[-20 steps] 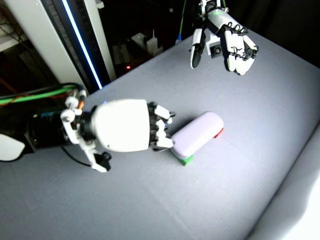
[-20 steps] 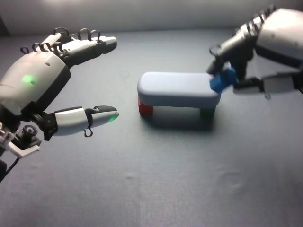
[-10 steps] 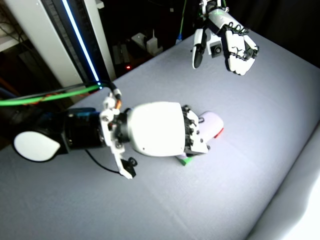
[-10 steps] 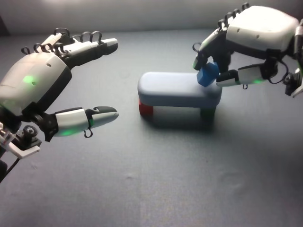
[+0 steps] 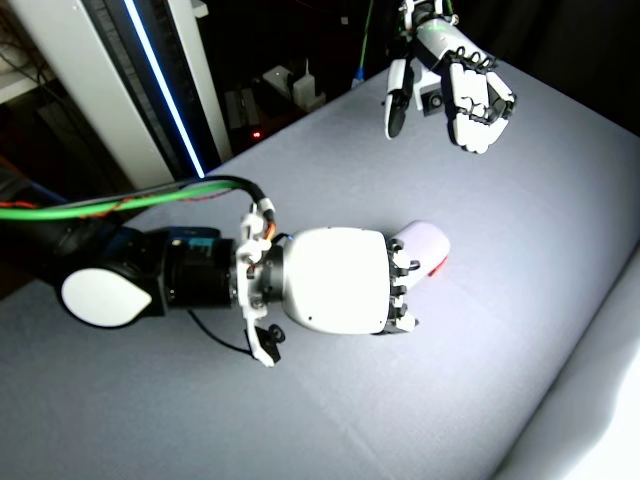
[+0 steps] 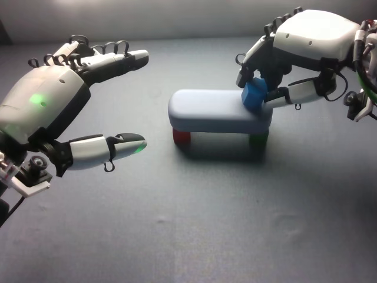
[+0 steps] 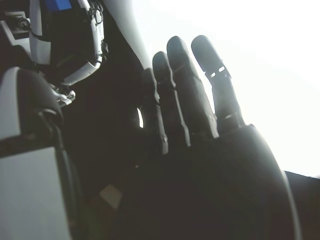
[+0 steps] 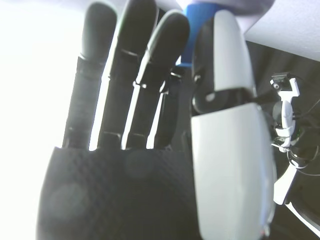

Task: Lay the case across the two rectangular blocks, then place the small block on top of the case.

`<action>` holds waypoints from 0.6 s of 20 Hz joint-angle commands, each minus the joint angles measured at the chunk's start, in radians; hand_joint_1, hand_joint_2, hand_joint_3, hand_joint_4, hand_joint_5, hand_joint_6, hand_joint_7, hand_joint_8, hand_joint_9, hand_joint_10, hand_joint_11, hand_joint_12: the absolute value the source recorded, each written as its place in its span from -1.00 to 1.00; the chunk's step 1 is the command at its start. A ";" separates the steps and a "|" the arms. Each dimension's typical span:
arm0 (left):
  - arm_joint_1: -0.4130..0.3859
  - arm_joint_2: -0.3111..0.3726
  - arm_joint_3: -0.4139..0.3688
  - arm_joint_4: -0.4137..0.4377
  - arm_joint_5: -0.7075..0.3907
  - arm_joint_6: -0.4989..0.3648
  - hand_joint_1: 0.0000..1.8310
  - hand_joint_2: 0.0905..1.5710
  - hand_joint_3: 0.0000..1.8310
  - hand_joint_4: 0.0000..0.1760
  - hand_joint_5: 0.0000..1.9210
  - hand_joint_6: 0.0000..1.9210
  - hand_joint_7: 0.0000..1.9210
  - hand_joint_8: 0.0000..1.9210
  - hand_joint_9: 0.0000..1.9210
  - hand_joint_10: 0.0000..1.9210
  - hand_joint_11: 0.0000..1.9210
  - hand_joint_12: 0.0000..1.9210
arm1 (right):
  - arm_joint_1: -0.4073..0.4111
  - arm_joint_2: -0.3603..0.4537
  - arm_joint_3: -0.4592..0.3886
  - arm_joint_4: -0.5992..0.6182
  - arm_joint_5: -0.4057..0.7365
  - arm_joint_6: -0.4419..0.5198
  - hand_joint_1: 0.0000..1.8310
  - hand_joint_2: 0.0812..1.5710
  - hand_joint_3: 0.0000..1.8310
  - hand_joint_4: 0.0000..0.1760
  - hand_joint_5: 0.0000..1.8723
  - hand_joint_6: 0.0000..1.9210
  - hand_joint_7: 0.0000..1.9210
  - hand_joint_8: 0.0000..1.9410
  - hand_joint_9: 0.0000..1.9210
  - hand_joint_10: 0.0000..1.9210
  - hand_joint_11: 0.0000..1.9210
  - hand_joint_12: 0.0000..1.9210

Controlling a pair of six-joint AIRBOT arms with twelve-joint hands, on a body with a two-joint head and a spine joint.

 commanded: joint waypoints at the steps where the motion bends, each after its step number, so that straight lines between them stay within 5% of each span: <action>1: -0.012 -0.005 0.004 0.012 -0.119 -0.008 0.05 0.19 -1.00 -1.00 -0.53 -1.00 -0.49 -1.00 -0.47 -1.00 -0.99 0.29 | 0.005 -0.001 0.001 0.003 0.044 -0.008 0.51 0.33 -1.00 -1.00 0.02 0.01 0.18 -0.33 0.06 0.10 -0.23 0.26; 2: -0.012 -0.006 0.004 0.012 -0.119 -0.008 0.05 0.19 -1.00 -1.00 -0.53 -1.00 -0.49 -1.00 -0.47 -1.00 -0.99 0.29 | 0.005 -0.001 -0.001 0.003 0.044 -0.008 0.51 0.33 -1.00 -1.00 0.02 0.01 0.18 -0.33 0.06 0.10 -0.23 0.26; 3: -0.012 -0.006 0.004 0.012 -0.119 -0.010 0.08 0.19 -1.00 -1.00 -0.52 -1.00 -0.47 -0.99 -0.46 -0.99 -0.97 0.31 | 0.005 -0.001 -0.004 0.003 0.044 -0.008 0.31 0.28 -1.00 -1.00 -0.23 -0.54 -0.08 -0.50 -0.15 -0.40 -0.43 0.27; 4: -0.012 -0.006 0.004 0.012 -0.119 -0.010 0.08 0.19 -1.00 -1.00 -0.51 -1.00 -0.47 -0.99 -0.45 -0.99 -0.96 0.32 | 0.005 -0.001 -0.006 0.003 0.045 -0.008 0.25 0.25 -1.00 -1.00 -0.25 -0.84 -0.15 -0.76 -0.21 -0.56 -0.53 0.26; 5: -0.012 -0.006 0.004 0.012 -0.121 -0.011 0.08 0.19 -1.00 -1.00 -0.51 -1.00 -0.47 -0.99 -0.45 -0.99 -0.96 0.32 | 0.005 -0.001 -0.008 0.004 0.045 -0.008 0.25 0.25 -1.00 -1.00 -0.25 -0.84 -0.15 -0.76 -0.21 -0.56 -0.53 0.26; 6: -0.012 -0.006 0.003 0.012 -0.122 -0.011 0.07 0.18 -1.00 -1.00 -0.51 -1.00 -0.47 -1.00 -0.44 -0.99 -0.94 0.32 | 0.006 -0.001 -0.009 0.004 0.045 -0.008 0.14 0.24 -1.00 -0.97 -0.39 -0.99 -0.37 -0.98 -0.38 -0.79 -0.81 0.27; 7: -0.012 -0.006 0.003 0.012 -0.123 -0.011 0.07 0.19 -1.00 -1.00 -0.51 -1.00 -0.48 -1.00 -0.45 -0.99 -0.94 0.28 | 0.006 0.000 -0.011 0.004 0.045 -0.008 0.08 0.26 -1.00 -0.74 -0.46 -1.00 -0.44 -1.00 -0.44 -0.88 -0.89 0.17; 9: -0.012 -0.006 0.001 0.012 -0.125 -0.012 0.05 0.20 -1.00 -1.00 -0.51 -1.00 -0.47 -1.00 -0.44 -0.99 -0.93 0.27 | 0.006 0.008 -0.015 0.006 0.045 -0.008 0.08 0.26 -1.00 -0.80 -0.48 -1.00 -0.45 -1.00 -0.45 -0.94 -0.98 0.17; 12: -0.010 -0.006 -0.002 0.012 -0.128 -0.012 0.05 0.20 -1.00 -1.00 -0.50 -1.00 -0.44 -0.99 -0.41 -0.98 -0.91 0.28 | 0.006 0.024 -0.024 0.017 0.056 -0.008 0.08 0.26 -1.00 -1.00 -0.53 -1.00 -0.50 -1.00 -0.44 -0.98 -0.86 0.07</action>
